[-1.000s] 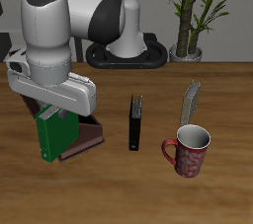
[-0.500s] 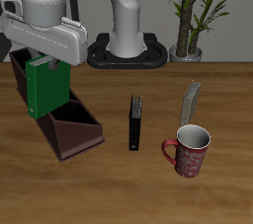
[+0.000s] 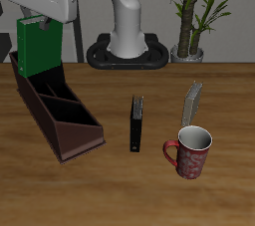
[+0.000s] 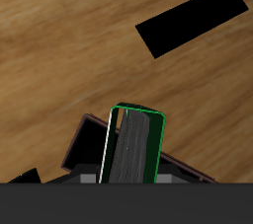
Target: Place the green book into the right desk caddy's right compartment
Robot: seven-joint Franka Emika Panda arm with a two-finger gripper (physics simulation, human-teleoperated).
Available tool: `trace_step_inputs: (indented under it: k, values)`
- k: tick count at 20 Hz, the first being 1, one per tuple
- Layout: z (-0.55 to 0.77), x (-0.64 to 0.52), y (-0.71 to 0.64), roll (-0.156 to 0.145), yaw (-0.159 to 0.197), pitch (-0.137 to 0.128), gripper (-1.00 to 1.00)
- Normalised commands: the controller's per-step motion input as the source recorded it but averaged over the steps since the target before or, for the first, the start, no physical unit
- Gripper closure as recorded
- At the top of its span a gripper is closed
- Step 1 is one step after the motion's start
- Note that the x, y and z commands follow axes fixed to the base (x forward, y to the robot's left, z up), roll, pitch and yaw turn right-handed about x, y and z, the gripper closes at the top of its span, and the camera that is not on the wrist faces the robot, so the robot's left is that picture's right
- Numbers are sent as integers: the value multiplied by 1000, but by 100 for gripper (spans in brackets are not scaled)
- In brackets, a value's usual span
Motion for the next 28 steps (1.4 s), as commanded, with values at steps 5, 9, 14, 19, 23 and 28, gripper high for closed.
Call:
trace_step_inputs:
  k: [5,9,14,19,23,28]
  values:
    - [186,-615,-173,-9,-15,-30,100]
    - [72,-402,-87,-2,30,-17,100]
    - [79,-621,-147,-42,-8,-16,100]
    - [76,-591,-201,-38,-1,-48,100]
    - [-70,-278,-254,-61,-13,4,100]
    - [-204,-509,-252,-35,10,-10,100]
